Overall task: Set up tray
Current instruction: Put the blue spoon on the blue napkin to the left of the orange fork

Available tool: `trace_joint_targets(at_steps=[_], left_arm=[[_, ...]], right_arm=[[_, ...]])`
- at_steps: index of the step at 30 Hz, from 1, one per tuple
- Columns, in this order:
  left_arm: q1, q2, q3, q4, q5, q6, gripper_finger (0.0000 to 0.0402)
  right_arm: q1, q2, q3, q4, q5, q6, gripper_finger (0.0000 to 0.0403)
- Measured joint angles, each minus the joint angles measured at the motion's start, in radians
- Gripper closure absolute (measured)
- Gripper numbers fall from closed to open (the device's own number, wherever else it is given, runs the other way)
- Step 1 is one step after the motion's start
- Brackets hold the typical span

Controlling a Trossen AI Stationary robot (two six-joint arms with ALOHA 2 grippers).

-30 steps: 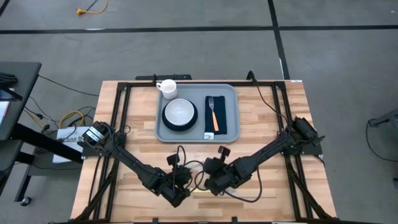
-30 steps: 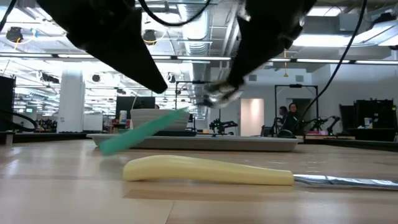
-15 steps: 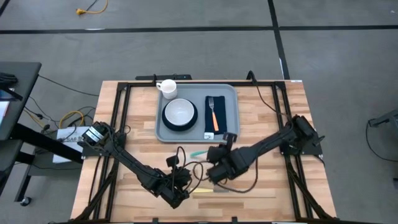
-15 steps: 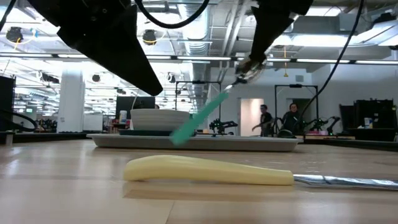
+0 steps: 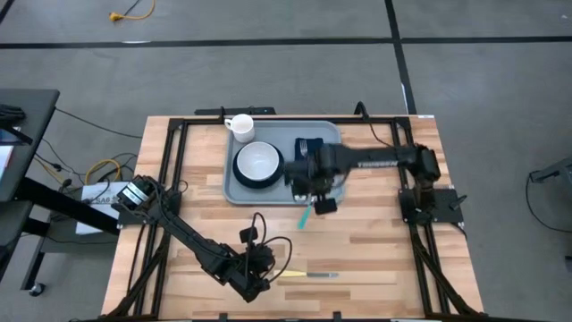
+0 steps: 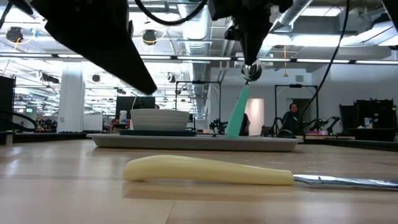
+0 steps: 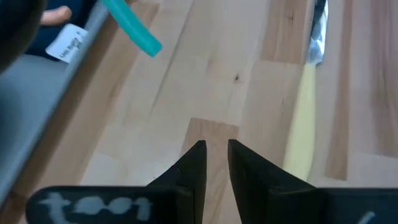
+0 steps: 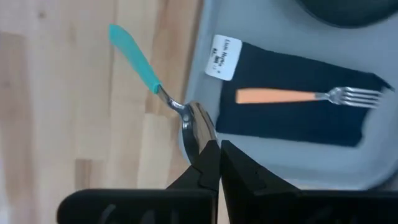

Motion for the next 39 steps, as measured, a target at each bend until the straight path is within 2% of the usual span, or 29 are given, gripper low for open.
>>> trace_joint_targets(at_steps=[4, 9, 14, 16, 19, 24, 29, 32, 37, 39], left_arm=[[-0.005, -0.040, -0.001, -0.010, -0.046, 0.021, 0.0345], [-0.003, -0.144, -0.001, -0.050, -0.056, 0.065, 0.0345], [0.009, -0.247, -0.001, -0.053, -0.066, 0.242, 0.0345], [0.016, -0.285, -0.001, -0.071, -0.015, 0.339, 0.0345], [0.041, -0.335, -0.001, -0.091, 0.051, 0.381, 0.0345], [0.091, -0.395, -0.001, -0.182, 0.059, 0.396, 0.0345], [0.139, -0.399, -0.006, -0.279, 0.096, 0.417, 0.0345], [0.178, -0.400, -0.043, -0.237, 0.163, 0.438, 0.0345], [0.252, -0.407, -0.115, -0.115, 0.347, 0.517, 0.0345], [0.284, -0.425, -0.138, -0.104, 0.390, 0.550, 0.0345]], right_arm=[[-0.105, 0.000, 0.026, -0.022, -0.129, -0.126, 0.0403], [-0.207, 0.000, 0.045, -0.055, -0.175, -0.324, 0.0403], [-0.301, 0.000, 0.046, -0.050, -0.251, -0.577, 0.0403], [-0.343, 0.000, 0.046, -0.036, -0.281, -0.673, 0.0403], [-0.406, 0.000, 0.046, -0.004, -0.321, -0.797, 0.0403], [-0.492, 0.000, 0.046, 0.108, -0.437, -0.953, 0.0403], [-0.552, 0.008, 0.046, 0.149, -0.552, -1.077, 0.0403], [-0.568, 0.042, 0.045, 0.158, -0.553, -1.127, 0.0403], [-0.593, 0.129, 0.047, 0.147, -0.554, -1.191, 0.0403], [-0.604, 0.177, 0.064, 0.159, -0.553, -1.203, 0.0403]])
